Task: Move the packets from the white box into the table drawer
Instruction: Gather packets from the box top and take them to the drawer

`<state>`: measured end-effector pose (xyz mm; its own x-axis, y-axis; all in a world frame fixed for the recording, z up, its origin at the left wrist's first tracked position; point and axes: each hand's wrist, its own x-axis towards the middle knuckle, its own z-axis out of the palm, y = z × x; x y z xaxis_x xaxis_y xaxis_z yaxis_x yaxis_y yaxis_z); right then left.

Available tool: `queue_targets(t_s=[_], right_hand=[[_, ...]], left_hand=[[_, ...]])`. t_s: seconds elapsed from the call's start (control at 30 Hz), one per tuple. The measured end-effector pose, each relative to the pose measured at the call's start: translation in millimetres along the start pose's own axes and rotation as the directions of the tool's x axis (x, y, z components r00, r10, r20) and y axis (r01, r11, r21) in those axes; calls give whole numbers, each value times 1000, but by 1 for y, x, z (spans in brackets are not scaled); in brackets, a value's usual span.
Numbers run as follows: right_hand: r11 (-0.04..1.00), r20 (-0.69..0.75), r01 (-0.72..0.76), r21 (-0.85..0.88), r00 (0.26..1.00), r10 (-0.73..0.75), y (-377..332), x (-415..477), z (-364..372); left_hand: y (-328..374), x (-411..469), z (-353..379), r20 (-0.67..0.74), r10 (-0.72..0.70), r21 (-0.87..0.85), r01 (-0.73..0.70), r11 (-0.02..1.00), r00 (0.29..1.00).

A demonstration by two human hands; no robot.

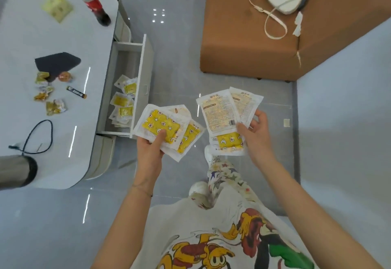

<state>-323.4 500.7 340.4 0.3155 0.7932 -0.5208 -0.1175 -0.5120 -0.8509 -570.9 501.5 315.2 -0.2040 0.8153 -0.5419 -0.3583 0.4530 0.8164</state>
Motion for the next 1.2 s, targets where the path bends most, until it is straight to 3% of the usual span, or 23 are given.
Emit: queue_targets(t_s=[0.37, 0.73, 1.2], right_hand=[[988, 218, -93, -123, 969, 119, -54, 109, 55], [969, 411, 7, -248, 906, 99, -101, 193, 174], [936, 413, -8, -351, 896, 162, -134, 273, 356]], left_hand=[[27, 61, 25, -281, -25, -205, -35, 978, 959], [55, 107, -15, -474, -44, -342, -138, 929, 879], [89, 214, -114, -603, -155, -465, -187, 866, 783]])
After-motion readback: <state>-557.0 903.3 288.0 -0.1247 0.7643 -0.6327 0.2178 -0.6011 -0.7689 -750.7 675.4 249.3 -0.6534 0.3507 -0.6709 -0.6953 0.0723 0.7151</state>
